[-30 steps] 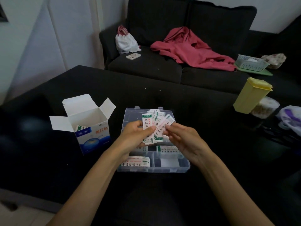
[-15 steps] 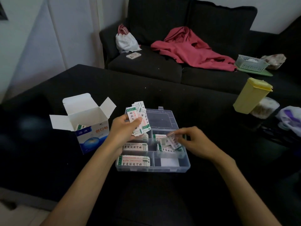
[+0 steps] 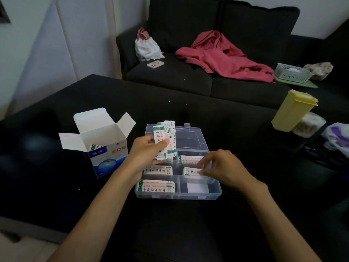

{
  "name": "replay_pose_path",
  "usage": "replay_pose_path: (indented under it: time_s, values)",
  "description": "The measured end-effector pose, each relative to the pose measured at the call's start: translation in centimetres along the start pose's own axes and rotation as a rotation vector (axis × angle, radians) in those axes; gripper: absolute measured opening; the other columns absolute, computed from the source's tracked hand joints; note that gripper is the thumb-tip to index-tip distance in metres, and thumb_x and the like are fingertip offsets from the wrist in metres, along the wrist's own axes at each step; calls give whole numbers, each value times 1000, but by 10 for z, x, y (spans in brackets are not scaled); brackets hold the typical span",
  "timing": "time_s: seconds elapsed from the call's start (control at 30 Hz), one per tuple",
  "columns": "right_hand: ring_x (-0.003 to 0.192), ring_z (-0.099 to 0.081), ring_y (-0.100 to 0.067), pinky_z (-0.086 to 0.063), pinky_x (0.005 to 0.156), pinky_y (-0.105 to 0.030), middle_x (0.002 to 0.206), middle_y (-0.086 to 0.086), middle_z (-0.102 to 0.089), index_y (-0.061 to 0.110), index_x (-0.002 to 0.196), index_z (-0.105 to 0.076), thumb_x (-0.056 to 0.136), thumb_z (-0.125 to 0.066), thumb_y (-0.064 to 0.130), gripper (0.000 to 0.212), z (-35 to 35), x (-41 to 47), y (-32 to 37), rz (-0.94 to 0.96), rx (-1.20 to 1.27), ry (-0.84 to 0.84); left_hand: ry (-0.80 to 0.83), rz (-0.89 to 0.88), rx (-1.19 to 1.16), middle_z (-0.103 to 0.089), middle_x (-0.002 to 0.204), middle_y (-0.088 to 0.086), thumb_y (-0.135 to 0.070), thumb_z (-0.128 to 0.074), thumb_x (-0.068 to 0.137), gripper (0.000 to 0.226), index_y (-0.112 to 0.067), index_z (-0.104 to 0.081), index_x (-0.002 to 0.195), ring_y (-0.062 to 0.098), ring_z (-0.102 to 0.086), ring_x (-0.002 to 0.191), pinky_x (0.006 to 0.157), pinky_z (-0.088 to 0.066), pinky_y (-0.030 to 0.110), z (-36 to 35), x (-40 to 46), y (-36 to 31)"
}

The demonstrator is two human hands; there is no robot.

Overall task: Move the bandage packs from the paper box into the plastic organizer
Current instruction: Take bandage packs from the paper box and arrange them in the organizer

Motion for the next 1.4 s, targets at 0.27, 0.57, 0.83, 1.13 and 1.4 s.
replay_pose_path:
  time_s: [0.27,0.57,0.83,1.13,1.4]
  values:
    - [72,-67,-5,-51,59,-16,84,4,-71,24,104,-65,91,-55,31,18,25,-8,28,-179,1010,11,240,50,91,-75,93,0,-21,-63,88,23,-16,-67,110,12,-71,85,69,-55,24,-18,-4,7]
    - [70,-63,-10,-51,62,-17,75,1,-72,13,81,-72,76,-74,25,13,10,-6,24,-285,1078,-119,209,39,94,-75,92,0,-19,-65,87,26,-16,-66,113,7,-71,79,55,-51,14,-26,-6,9]
    - [64,-60,-8,-53,55,-12,81,-8,-71,6,89,-71,75,-69,19,19,6,-9,37,-331,1632,59,238,71,-104,-75,96,5,-17,-62,89,24,-12,-65,112,15,-71,89,69,-58,22,-26,-3,8]
    - [74,-64,-5,-50,62,-16,90,2,-71,19,103,-67,90,-61,20,14,-3,-9,41,-297,1190,-149,69,-225,338,-74,89,-3,-26,-61,89,19,-21,-67,107,6,-71,78,74,-58,25,-27,0,4]
    - [91,-61,0,-47,61,-12,104,11,-66,27,113,-63,93,-57,20,22,-1,-10,48,-223,1135,-138,-14,-191,270,-73,88,-7,-31,-64,87,13,-24,-70,96,8,-69,83,82,-57,35,-22,4,9]
Point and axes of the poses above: each hand's wrist, its own x-axis towards the middle knuckle, its own z-axis out of the back of the hand, y = z × x, the point moved 6 cm from there along x, towards the middle knuckle
